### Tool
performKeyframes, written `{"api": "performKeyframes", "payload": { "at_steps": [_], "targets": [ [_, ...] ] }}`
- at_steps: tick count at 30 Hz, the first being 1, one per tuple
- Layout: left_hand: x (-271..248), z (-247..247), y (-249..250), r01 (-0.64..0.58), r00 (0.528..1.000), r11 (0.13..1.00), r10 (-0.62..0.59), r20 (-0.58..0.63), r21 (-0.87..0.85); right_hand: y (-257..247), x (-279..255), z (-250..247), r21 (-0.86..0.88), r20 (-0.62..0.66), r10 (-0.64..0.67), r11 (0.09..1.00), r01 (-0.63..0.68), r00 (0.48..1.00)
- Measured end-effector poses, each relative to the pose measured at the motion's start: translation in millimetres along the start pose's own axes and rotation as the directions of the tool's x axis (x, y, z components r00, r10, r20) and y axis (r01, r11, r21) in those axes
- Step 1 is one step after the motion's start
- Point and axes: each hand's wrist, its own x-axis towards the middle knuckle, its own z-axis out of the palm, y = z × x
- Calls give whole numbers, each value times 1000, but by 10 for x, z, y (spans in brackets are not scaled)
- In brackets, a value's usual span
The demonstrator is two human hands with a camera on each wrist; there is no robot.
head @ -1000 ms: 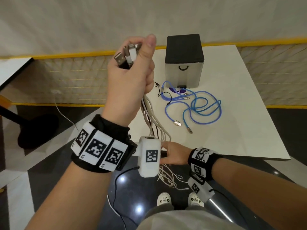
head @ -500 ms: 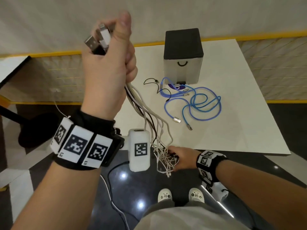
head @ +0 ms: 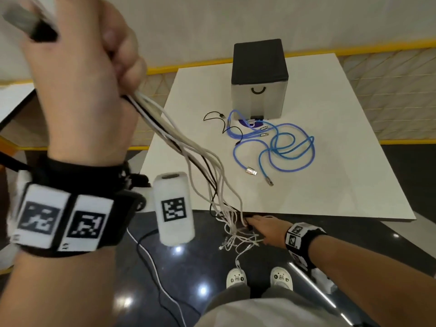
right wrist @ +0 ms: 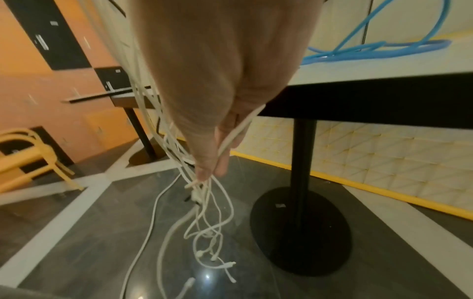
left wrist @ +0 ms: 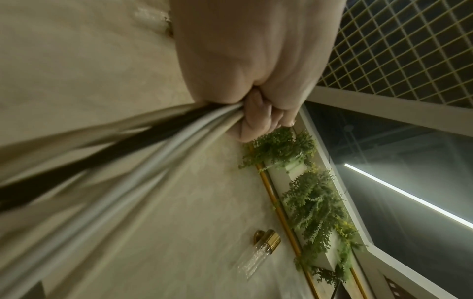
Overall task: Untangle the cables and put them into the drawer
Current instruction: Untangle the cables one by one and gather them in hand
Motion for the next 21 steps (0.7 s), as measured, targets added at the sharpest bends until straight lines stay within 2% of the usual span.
{"api": "performKeyframes", "payload": {
  "at_steps": [1,3,7,10,14,17,21],
  "targets": [
    [19,-51,-3,7,1000,1000,-7,2,8,58,-10,16,-49,26,16,999,-15,1000],
    [-27,-38,-59,38,999,999,-38,-9,32,146,-11,35,-97,53,-40,994,45,998],
    [-256,152,-249,77,997,994,-77,3,81,200,33,29,18,12,-161,987,161,987],
    [-237,100,-288,86,996,995,-88,29,57,186,-48,57,7,27,-149,989,149,988],
    [20,-243,-265,48,999,996,-49,16,81,361,-213,265,-234,64,-75,968,88,995],
    [114,-432,-351,38,999,995,-42,35,95,542,-315,332,-459,56,-75,884,92,996],
    [124,-600,-523,74,996,995,-77,41,73,787,-397,391,-558,128,-78,819,137,989]
  ]
}}
